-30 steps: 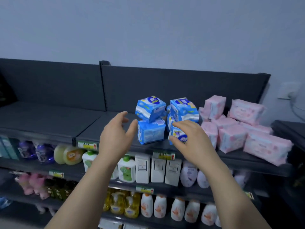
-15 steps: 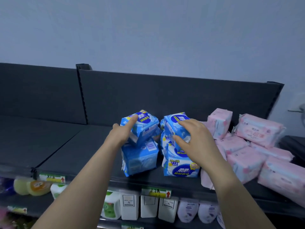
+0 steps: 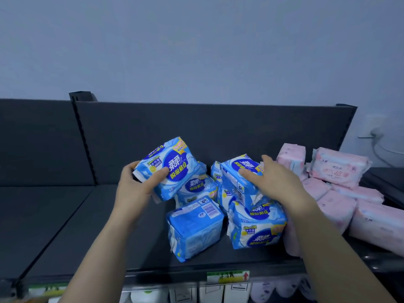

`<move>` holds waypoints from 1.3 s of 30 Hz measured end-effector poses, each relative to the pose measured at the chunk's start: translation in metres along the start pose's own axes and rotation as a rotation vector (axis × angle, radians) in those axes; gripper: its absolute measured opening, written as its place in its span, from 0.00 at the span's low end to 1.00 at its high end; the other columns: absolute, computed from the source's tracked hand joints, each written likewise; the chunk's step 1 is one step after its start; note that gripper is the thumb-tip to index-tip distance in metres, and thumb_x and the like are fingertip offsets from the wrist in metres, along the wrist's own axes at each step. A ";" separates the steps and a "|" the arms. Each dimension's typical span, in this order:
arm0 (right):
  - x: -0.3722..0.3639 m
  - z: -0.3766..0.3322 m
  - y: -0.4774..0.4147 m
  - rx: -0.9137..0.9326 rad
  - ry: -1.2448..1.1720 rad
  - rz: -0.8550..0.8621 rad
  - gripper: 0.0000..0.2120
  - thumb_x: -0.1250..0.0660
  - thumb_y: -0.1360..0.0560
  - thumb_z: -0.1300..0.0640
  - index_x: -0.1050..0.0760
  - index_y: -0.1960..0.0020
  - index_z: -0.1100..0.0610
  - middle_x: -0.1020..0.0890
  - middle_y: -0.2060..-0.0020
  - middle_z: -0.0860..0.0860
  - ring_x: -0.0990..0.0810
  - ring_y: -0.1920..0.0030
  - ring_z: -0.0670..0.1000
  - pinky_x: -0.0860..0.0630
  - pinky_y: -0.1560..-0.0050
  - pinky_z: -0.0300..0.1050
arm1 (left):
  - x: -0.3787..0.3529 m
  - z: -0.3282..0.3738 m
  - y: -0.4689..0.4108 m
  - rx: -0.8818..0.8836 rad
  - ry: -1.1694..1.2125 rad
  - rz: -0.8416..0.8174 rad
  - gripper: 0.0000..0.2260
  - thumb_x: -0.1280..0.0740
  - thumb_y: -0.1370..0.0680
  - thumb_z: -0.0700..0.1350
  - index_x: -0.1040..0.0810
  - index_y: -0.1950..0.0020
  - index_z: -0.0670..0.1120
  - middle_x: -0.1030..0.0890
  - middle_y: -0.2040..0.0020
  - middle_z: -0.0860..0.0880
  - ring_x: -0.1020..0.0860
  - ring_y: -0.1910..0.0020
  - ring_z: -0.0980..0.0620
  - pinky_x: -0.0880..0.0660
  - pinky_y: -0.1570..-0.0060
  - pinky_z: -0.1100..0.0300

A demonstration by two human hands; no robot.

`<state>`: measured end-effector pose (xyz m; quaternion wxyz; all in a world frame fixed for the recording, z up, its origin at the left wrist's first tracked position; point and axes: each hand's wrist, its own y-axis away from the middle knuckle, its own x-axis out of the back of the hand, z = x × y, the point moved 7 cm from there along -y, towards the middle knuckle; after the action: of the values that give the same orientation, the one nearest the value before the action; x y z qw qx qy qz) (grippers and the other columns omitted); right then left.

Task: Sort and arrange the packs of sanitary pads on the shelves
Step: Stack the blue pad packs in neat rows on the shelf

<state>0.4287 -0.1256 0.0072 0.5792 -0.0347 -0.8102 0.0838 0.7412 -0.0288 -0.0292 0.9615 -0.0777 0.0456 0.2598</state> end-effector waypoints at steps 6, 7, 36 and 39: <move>-0.014 -0.014 0.007 -0.043 -0.164 -0.044 0.29 0.37 0.41 0.24 0.28 0.51 0.45 0.20 0.57 0.41 0.20 0.57 0.46 0.22 0.51 0.50 | 0.017 0.001 -0.007 -0.019 0.038 -0.038 0.25 0.23 0.32 0.49 0.28 0.40 0.49 0.16 0.51 0.55 0.16 0.54 0.55 0.23 0.63 0.60; -0.013 -0.021 0.010 -0.029 -0.160 -0.030 0.30 0.35 0.42 0.25 0.29 0.49 0.44 0.20 0.57 0.41 0.21 0.57 0.46 0.22 0.51 0.50 | 0.018 0.001 -0.007 -0.022 0.045 -0.046 0.25 0.22 0.33 0.49 0.28 0.40 0.49 0.16 0.50 0.54 0.16 0.55 0.55 0.23 0.63 0.61; 0.136 0.133 0.390 -0.459 -0.272 0.544 0.34 0.19 0.43 0.48 0.28 0.40 0.41 0.23 0.49 0.39 0.22 0.53 0.39 0.25 0.52 0.38 | -0.189 0.021 0.228 0.072 0.275 -0.843 0.33 0.20 0.40 0.49 0.27 0.38 0.46 0.17 0.46 0.48 0.16 0.51 0.52 0.21 0.59 0.59; 0.160 0.173 0.461 -0.550 -0.222 0.576 0.37 0.19 0.44 0.47 0.28 0.37 0.44 0.21 0.48 0.43 0.21 0.52 0.41 0.24 0.50 0.40 | -0.224 0.023 0.309 0.111 0.311 -0.957 0.35 0.20 0.40 0.45 0.28 0.36 0.41 0.16 0.47 0.45 0.16 0.53 0.51 0.19 0.58 0.58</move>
<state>0.1941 0.3362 0.0203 0.4100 -0.4045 -0.8171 0.0261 0.3926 0.1280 -0.0170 0.9573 -0.0766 0.1615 -0.2273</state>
